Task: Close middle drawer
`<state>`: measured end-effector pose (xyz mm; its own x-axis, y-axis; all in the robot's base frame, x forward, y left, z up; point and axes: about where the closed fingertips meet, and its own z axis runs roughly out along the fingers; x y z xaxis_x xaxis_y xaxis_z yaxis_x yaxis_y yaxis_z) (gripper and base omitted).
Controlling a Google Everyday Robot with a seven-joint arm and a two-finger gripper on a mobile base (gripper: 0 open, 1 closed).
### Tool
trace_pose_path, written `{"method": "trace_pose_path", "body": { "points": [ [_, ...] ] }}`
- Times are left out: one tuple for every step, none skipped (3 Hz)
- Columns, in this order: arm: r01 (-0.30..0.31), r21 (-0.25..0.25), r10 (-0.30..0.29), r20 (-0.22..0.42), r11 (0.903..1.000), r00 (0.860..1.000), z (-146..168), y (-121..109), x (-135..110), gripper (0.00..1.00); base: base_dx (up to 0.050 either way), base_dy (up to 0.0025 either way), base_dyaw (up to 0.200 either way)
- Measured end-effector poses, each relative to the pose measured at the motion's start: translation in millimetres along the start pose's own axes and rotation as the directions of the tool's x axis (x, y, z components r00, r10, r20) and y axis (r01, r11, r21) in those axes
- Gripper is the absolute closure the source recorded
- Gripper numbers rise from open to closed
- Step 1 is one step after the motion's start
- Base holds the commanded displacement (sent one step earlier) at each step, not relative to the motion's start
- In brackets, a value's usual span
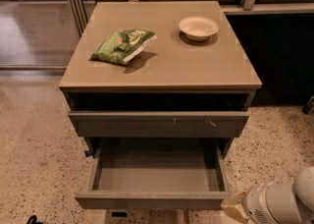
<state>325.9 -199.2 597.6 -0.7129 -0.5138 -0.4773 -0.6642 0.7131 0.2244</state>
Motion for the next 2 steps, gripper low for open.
{"method": "trace_pose_path", "body": {
  "points": [
    [-0.004, -0.001, 0.004, 0.003, 1.0, 1.0, 2.0, -0.7, 1.4, 1.0, 0.0, 0.0, 0.0],
    [-0.046, -0.016, 0.046, 0.032, 0.9988, 0.998, 26.4, -9.1, 17.7, 1.0, 0.0, 0.0, 0.0]
  ]
}}
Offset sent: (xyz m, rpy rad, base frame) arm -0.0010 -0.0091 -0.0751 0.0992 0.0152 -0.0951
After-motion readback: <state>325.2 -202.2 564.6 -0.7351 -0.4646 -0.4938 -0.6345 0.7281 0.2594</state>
